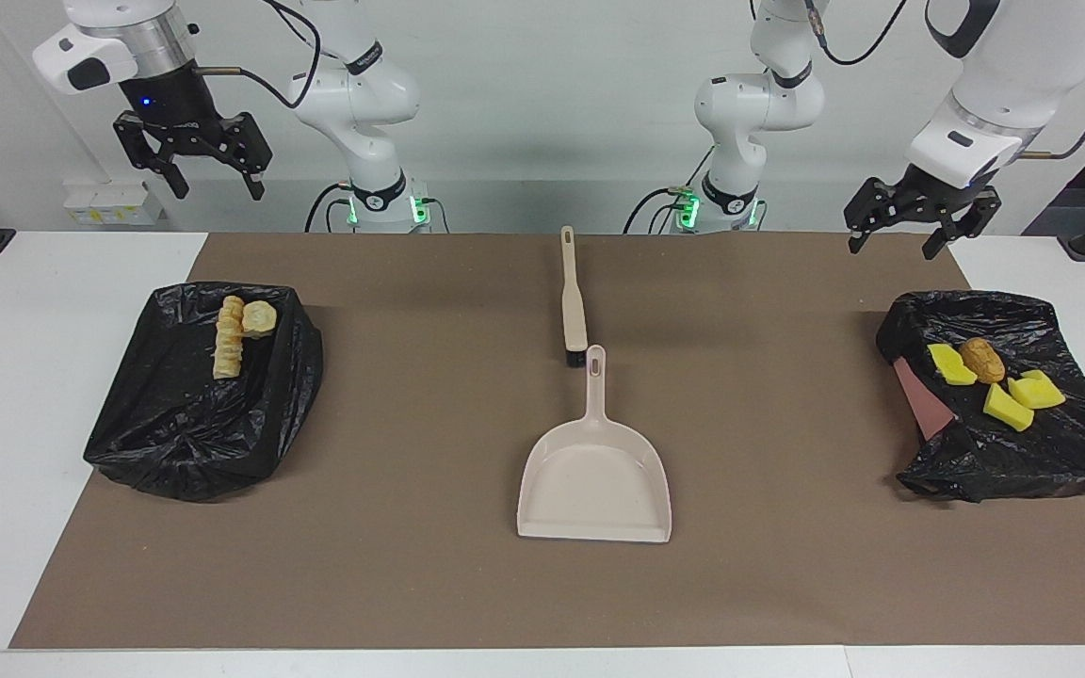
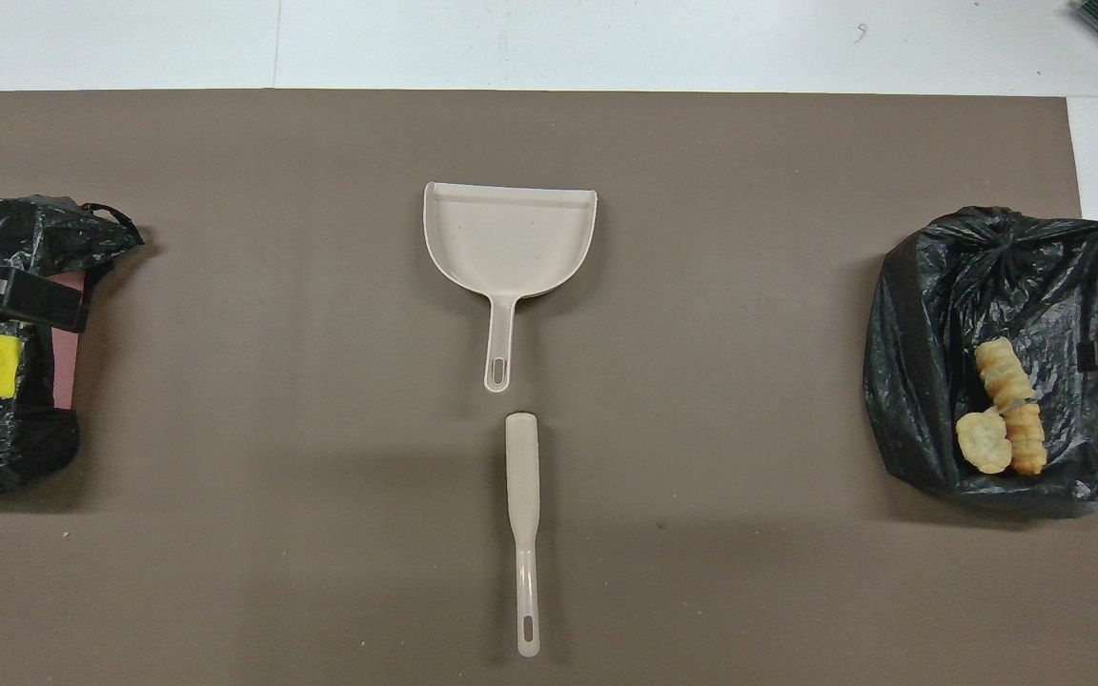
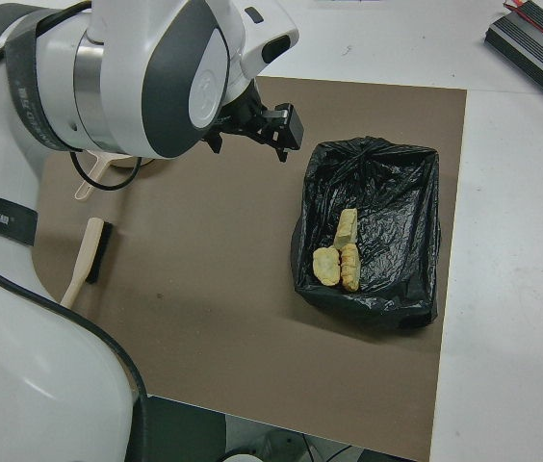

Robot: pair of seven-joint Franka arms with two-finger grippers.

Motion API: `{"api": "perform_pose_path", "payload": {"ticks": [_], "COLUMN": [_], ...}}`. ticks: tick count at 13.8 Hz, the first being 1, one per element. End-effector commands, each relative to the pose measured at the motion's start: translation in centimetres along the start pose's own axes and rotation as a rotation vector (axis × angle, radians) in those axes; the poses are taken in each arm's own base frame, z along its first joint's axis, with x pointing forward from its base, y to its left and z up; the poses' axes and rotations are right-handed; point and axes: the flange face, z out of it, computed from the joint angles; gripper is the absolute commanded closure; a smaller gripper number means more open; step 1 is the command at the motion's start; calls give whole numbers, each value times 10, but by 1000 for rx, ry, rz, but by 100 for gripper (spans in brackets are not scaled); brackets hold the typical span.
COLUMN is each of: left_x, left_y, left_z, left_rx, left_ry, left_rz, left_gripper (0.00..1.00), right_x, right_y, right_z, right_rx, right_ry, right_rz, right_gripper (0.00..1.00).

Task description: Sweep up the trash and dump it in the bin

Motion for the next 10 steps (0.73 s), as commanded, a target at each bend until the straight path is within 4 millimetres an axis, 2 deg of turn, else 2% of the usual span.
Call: {"api": "perform_pose_path", "payload": {"ticks": [1,10], "left_x": [0,-3], "left_y": [-1,-4], "left_z": [-3,-5], "left_rx": [-20,-27], "left_ry": [-16,-14], "left_rz": [-16,-9], "left_gripper": [0,0], "right_x": [-4,-4], "right_y": [3,4], "right_z": [0,0], "right_rx": [-6,-8], "right_ry": [2,4], "right_rz": [-29,-78], "right_gripper": [0,0]}}
